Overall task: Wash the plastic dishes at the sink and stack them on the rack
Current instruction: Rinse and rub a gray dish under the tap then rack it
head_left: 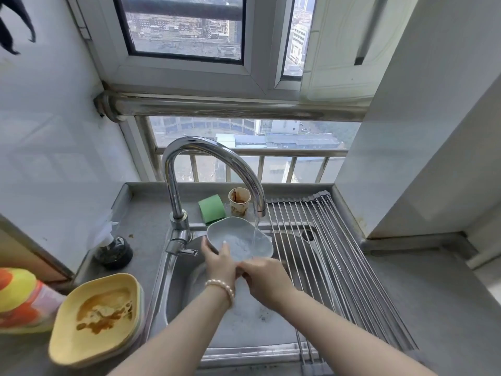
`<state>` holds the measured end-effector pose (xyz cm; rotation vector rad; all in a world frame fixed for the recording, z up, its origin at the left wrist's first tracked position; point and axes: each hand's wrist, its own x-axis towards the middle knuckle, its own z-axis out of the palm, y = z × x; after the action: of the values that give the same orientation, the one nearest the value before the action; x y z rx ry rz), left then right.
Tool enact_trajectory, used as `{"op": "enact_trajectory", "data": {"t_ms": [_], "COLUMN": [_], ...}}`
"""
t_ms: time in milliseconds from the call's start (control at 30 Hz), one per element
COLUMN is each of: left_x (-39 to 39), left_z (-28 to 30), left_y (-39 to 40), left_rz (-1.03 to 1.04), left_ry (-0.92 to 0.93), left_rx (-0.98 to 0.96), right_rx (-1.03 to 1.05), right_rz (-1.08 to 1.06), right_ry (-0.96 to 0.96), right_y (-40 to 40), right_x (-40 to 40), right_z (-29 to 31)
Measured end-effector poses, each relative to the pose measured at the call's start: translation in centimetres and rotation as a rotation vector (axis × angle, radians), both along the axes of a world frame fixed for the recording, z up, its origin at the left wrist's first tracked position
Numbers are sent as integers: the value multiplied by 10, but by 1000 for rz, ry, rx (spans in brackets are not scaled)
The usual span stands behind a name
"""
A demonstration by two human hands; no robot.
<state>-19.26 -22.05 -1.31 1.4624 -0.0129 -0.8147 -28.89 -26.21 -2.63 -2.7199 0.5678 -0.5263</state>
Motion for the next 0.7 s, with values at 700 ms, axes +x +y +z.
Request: {"op": "enact_trajectory", "data": {"t_ms": [700], "left_x": [3], "left_z": [-9], "left_y": [-2], "left_rz": [-320], "left_ry": [800], "left_rx": [-257], "right_rx": [430], "right_rz": [-386], "right_ry": [761], "right_y": [-22], "right_x": [40], "right_z": [26]}}
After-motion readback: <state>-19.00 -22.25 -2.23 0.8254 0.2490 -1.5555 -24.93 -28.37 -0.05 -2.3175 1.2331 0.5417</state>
